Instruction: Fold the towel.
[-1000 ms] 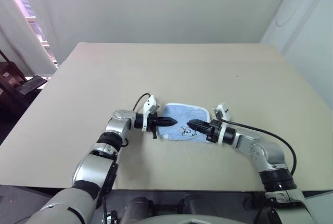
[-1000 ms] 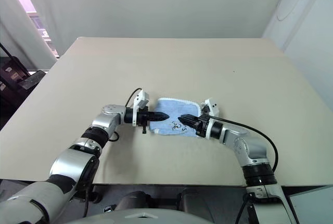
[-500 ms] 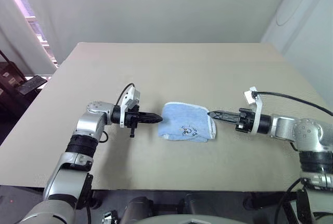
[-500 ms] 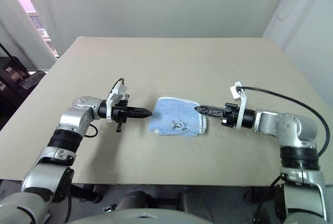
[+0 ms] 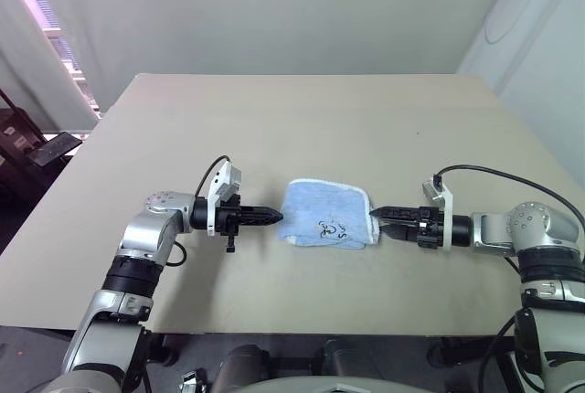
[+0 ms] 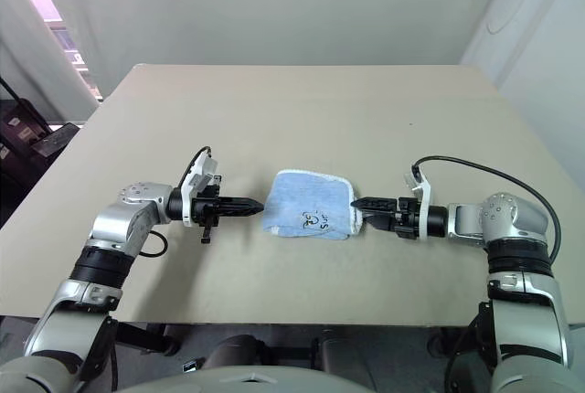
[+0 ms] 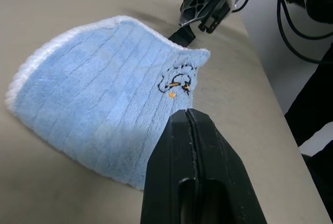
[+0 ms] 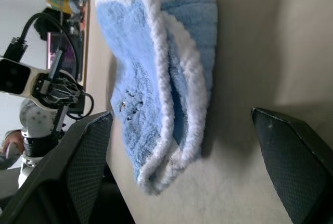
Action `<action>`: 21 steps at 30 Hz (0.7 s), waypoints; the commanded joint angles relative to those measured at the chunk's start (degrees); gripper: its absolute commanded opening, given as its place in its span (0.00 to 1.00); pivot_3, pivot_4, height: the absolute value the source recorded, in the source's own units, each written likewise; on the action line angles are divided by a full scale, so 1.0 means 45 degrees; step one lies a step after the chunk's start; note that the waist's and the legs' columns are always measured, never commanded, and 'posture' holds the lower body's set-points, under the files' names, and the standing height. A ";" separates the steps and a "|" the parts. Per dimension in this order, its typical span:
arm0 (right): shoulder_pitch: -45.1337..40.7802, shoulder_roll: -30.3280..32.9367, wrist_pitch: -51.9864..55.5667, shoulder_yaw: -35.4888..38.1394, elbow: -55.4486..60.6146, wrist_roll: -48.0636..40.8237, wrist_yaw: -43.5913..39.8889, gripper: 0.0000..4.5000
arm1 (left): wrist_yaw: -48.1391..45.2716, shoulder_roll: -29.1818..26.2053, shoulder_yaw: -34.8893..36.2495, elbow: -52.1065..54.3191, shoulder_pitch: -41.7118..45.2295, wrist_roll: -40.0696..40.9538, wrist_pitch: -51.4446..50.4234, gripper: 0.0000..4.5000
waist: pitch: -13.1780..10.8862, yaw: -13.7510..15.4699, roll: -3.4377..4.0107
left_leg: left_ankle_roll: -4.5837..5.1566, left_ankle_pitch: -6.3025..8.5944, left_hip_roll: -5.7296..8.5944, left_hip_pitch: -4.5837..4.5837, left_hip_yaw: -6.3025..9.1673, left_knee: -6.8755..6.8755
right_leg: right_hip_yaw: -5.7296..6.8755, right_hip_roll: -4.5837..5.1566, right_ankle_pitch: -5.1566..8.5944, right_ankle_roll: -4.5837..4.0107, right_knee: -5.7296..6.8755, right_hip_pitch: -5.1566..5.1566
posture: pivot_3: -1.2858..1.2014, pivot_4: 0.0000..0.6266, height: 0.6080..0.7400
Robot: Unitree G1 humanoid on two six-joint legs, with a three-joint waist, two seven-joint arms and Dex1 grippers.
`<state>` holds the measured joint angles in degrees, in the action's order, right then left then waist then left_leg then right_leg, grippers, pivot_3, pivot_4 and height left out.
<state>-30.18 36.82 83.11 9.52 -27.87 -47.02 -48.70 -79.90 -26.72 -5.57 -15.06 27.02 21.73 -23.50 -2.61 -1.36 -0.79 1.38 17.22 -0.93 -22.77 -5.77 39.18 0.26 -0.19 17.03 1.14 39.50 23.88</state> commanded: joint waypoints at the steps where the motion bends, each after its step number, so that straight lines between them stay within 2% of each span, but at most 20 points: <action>1: -0.0352 -0.0774 -0.0098 -0.0164 -0.0024 0.0194 0.0122 0.99 | 0.0037 -0.0153 0.0107 0.0558 0.0029 0.0323 -0.0140 0.00 | 0.0001 -0.0045 0.0000 | -0.0001 0.0000 0.0000 0.0006 0.0000 0.0000 | -0.0002 -0.0002 0.0000 0.0000 0.0008 -0.0001 | 0.52 0.00 0.88; 7: -0.0539 -0.1953 -0.0174 -0.0113 -0.0498 0.0652 0.0522 0.99 | 0.0068 -0.0165 -0.0012 0.0727 0.0005 0.0443 -0.0305 0.00 | 0.0011 -0.0342 -0.0016 | -0.0008 -0.0004 -0.0004 0.0107 -0.0001 0.0000 | -0.0007 -0.0008 0.0001 0.0001 0.0017 -0.0098 | 0.52 0.00 0.88; 13: -0.0827 -0.2831 0.0112 -0.0160 -0.0616 0.0773 0.0613 0.99 | 0.0104 -0.0220 -0.0054 0.0757 0.0010 0.0476 -0.0299 0.00 | 0.0017 -0.0610 -0.0016 | -0.0029 -0.0016 -0.0011 0.0126 0.0000 -0.0003 | -0.0007 -0.0016 0.0002 -0.0001 0.0040 -0.0100 | 0.52 0.00 0.88; 21: -0.1576 -0.3928 -0.0223 -0.0183 -0.1463 0.1315 0.0823 0.99 | 0.0165 -0.0189 -0.0156 0.0838 -0.0027 0.0410 -0.0222 0.00 | 0.0017 -0.0630 -0.0016 | -0.0051 -0.0028 -0.0018 0.0149 -0.0002 -0.0004 | -0.0014 -0.0025 0.0003 -0.0003 0.0081 -0.0095 | 0.52 0.00 0.88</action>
<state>-36.66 21.23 81.92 10.09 -32.98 -41.54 -45.41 -79.29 -27.08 -6.13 -13.28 26.63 23.13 -24.82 -2.53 -4.19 -0.86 1.12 17.09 -1.02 -22.07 -5.78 39.16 0.20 -0.30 17.04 1.13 39.89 23.45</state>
